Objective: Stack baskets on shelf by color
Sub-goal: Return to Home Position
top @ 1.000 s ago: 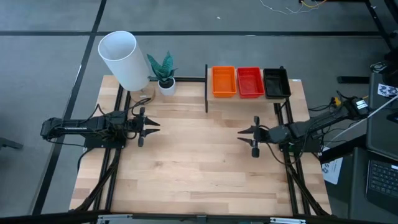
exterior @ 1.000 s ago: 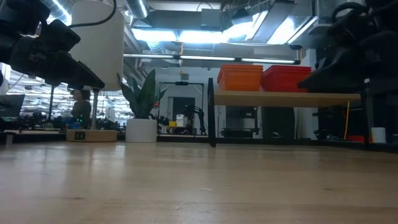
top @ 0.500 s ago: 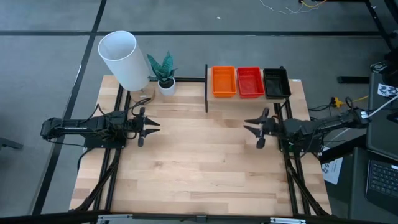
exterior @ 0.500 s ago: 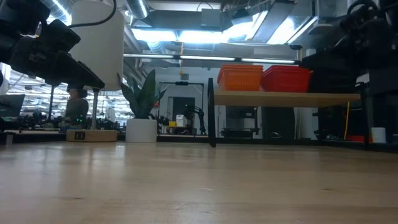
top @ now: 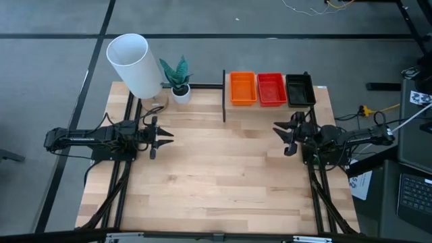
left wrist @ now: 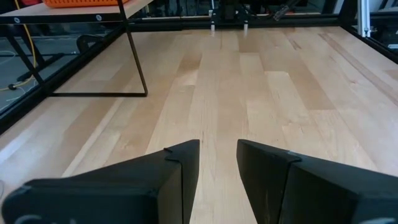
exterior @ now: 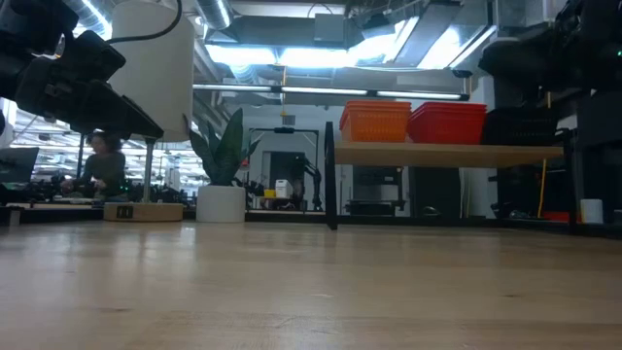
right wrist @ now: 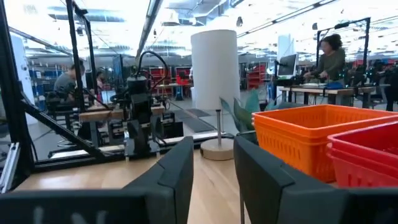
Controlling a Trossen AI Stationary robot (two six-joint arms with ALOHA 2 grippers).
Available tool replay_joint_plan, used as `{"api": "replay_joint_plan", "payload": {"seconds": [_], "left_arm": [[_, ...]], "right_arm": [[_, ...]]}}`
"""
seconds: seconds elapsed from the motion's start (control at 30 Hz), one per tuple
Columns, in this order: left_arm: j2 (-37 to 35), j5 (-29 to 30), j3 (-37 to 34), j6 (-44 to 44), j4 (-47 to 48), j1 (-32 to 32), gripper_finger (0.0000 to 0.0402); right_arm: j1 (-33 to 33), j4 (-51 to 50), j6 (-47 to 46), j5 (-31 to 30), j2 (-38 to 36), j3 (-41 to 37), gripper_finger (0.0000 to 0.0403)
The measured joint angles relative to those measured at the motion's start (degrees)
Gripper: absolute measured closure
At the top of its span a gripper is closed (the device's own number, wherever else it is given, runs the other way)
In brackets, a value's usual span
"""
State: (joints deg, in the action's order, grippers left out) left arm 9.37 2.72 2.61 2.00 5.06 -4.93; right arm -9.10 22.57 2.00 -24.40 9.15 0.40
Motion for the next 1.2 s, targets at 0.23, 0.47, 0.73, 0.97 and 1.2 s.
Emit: {"api": "replay_joint_plan", "payload": {"seconds": [0.23,0.47,0.73,0.97,1.2], "left_arm": [[0.0,0.0,0.0,0.0,0.0,0.0,0.0301],[0.0,0.0,0.0,0.0,0.0,0.0,0.0301],[0.0,0.0,0.0,0.0,0.0,0.0,0.0301],[0.0,0.0,0.0,0.0,0.0,0.0,0.0301],[0.0,0.0,0.0,0.0,0.0,0.0,0.0301]], "right_arm": [[0.0,-2.9,1.3,5.8,-0.3,0.0,0.0286],[0.0,-12.1,3.4,6.6,-0.3,0.0,0.0286],[0.0,-12.2,10.4,7.7,-1.6,0.0,0.0286],[0.0,-13.2,10.5,8.0,-5.0,0.0,0.0286],[0.0,-13.0,10.5,8.0,-8.0,0.0,0.0286]]}}
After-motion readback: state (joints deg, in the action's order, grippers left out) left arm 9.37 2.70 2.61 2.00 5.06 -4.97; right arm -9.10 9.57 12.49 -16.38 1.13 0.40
